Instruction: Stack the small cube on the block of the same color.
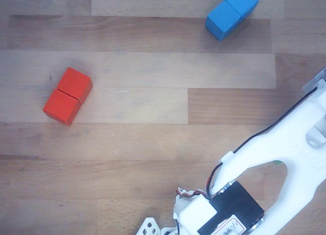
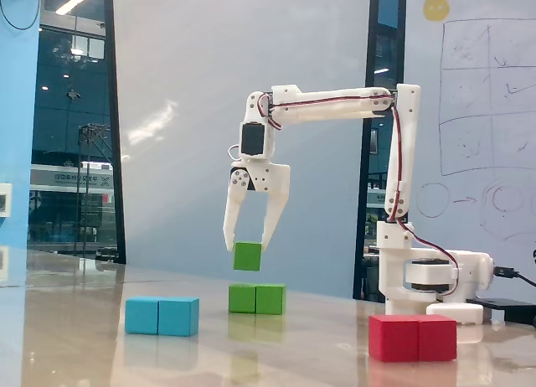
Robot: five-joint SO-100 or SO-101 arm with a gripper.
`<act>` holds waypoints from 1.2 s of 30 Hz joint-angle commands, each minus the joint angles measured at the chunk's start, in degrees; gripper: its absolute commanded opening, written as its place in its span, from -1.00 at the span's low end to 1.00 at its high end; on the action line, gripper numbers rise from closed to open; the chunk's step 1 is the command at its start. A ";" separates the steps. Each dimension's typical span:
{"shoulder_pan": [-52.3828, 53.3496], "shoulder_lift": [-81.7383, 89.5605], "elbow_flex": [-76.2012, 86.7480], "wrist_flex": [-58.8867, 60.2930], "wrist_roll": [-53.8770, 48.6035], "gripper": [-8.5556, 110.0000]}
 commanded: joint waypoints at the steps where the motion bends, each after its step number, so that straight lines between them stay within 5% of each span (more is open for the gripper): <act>1: 0.00 1.32 -3.16 0.62 -0.35 -0.73; 23: 0.35 -7.03 -3.87 0.70 -0.53 -0.71; 36: 2.02 -6.94 -3.34 1.67 -6.86 -0.34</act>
